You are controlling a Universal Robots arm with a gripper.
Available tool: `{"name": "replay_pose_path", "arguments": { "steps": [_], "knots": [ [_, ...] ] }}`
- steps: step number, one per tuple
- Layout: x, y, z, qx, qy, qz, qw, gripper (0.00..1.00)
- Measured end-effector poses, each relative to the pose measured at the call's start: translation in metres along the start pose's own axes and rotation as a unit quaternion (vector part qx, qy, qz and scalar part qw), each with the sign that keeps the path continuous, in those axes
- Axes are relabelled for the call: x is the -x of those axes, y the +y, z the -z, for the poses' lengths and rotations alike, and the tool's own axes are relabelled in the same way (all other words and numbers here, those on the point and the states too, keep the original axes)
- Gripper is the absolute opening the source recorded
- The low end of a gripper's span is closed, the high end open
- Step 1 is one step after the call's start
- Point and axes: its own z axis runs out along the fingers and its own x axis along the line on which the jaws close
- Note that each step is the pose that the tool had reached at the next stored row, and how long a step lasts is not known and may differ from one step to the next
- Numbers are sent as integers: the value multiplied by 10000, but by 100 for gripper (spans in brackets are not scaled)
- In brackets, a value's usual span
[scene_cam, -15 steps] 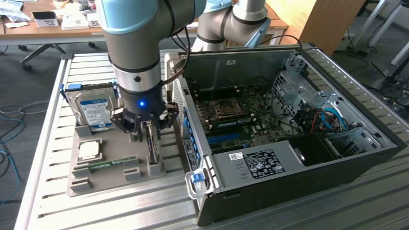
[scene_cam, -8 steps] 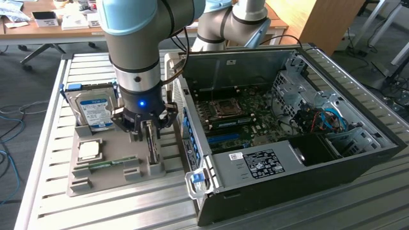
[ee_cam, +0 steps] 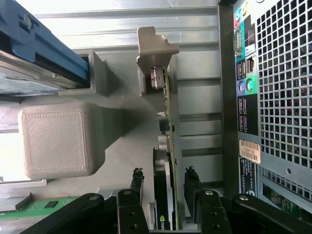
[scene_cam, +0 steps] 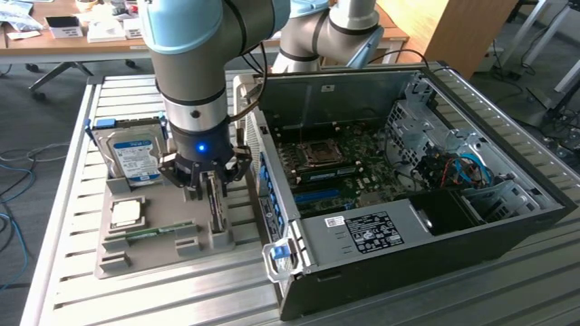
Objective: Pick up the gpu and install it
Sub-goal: 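Pick up the gpu and move the gpu toward the slot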
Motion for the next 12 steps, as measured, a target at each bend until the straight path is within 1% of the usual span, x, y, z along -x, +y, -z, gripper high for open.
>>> {"name": "replay_pose_path", "arguments": {
  "steps": [12],
  "knots": [
    [5, 1, -22, 2, -2, 0, 10000, 47]
  ]
}}
